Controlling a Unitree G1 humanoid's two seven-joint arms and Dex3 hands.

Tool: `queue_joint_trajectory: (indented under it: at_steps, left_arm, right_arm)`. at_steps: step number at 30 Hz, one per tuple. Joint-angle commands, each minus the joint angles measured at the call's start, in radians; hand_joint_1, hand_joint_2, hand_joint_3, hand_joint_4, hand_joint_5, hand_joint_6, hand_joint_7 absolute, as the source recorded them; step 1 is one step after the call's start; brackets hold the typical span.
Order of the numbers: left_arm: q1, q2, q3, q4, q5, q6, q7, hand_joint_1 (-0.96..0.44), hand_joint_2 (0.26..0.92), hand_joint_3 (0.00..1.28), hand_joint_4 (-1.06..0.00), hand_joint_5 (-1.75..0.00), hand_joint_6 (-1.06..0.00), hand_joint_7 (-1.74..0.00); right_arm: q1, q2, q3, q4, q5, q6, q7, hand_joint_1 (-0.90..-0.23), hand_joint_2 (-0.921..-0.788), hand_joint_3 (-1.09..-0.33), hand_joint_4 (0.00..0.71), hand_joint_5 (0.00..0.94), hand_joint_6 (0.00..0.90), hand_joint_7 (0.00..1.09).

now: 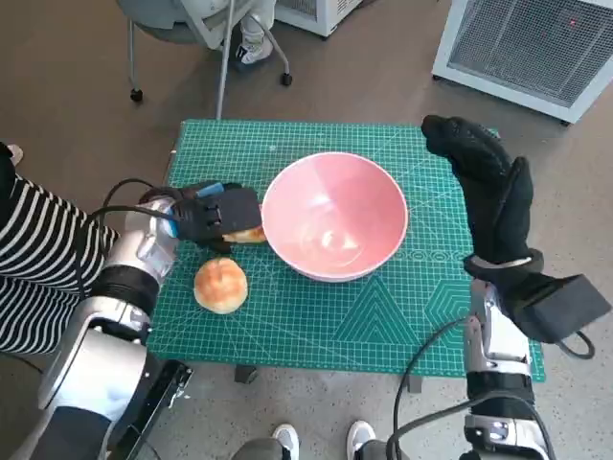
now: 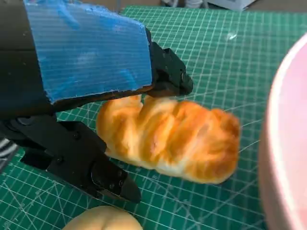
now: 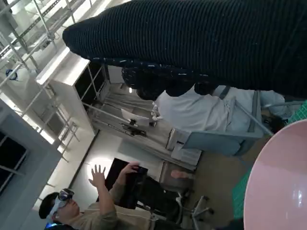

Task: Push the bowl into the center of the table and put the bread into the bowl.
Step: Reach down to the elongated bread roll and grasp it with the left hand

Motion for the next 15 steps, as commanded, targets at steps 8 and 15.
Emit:
queue_joint_trajectory:
  at_steps: [8, 15]
  left_arm:
    - [0.008, 0.002, -0.027, 0.022, 0.034, -0.033, 0.108, -0.05, 0.822, 0.02, -0.72, -0.11, -0.73, -0.12]
    - [0.027, 0.008, -0.037, 0.028, 0.049, -0.072, 0.195, -0.03, 0.841, 0.02, -0.87, -0.16, -0.83, -0.17]
  right_arm:
    - [0.033, 0.001, 0.004, -0.009, -0.002, 0.023, -0.005, -0.817, -0.921, -0.718, 0.203, 0.002, 0.066, 0.54]
    - [0.031, 0.006, 0.006, -0.006, 0.000, 0.024, -0.004, -0.813, -0.921, -0.718, 0.203, 0.001, 0.066, 0.53]
